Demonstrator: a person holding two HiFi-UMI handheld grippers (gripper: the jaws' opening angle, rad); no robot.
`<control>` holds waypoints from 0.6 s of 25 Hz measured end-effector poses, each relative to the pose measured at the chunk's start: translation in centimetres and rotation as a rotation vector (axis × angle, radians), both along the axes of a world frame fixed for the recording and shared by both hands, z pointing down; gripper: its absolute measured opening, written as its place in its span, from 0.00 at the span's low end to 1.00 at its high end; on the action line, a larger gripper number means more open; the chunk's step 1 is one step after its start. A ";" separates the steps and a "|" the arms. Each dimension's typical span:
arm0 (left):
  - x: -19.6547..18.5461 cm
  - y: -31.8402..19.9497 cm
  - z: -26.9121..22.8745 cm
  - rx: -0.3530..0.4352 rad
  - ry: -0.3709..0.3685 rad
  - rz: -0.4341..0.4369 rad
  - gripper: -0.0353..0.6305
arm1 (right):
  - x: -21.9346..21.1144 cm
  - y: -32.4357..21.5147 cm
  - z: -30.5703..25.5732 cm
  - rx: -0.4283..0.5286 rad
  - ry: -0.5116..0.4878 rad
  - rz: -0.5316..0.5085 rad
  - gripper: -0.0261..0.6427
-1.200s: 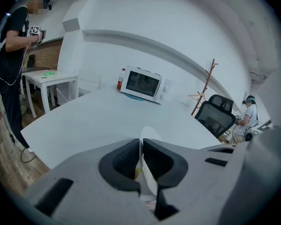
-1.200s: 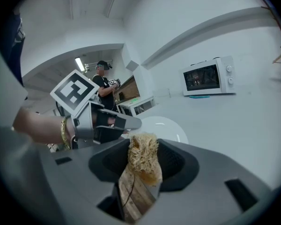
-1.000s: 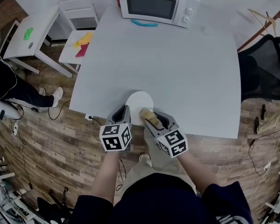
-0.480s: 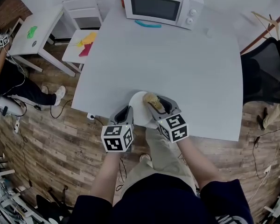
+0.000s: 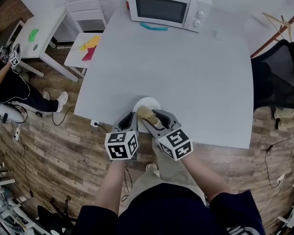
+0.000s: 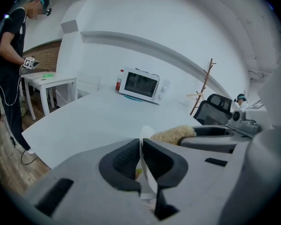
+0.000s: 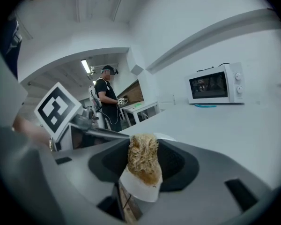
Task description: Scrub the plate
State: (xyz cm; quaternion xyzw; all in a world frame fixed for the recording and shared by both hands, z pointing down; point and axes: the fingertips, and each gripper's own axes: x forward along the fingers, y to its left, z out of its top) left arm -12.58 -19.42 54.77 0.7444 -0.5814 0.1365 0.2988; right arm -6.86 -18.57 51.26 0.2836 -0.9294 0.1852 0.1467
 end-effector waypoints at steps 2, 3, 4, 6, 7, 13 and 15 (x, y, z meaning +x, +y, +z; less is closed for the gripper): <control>-0.1 -0.1 -0.1 0.001 -0.004 -0.004 0.10 | 0.1 1.1 0.5 -0.015 0.001 -0.012 0.31; -0.1 -0.1 0.0 0.001 -0.006 -0.007 0.10 | 0.2 1.7 0.8 -0.021 0.005 -0.022 0.31; -0.2 -0.1 0.0 0.000 -0.008 -0.010 0.10 | 0.3 2.2 1.1 -0.025 0.010 -0.032 0.31; -0.2 -0.2 0.1 -0.001 -0.011 -0.014 0.10 | 0.6 3.1 1.8 -0.032 0.024 -0.050 0.31; -0.3 -0.2 0.2 -0.001 -0.012 -0.014 0.10 | 0.8 3.3 2.1 -0.036 0.029 -0.055 0.31; -0.3 -0.1 0.3 -0.004 -0.010 -0.018 0.11 | 2.9 2.8 3.8 -0.053 0.081 -0.043 0.31; -0.3 -0.2 0.4 -0.004 -0.014 -0.020 0.10 | 3.6 2.3 4.3 -0.053 0.103 -0.031 0.31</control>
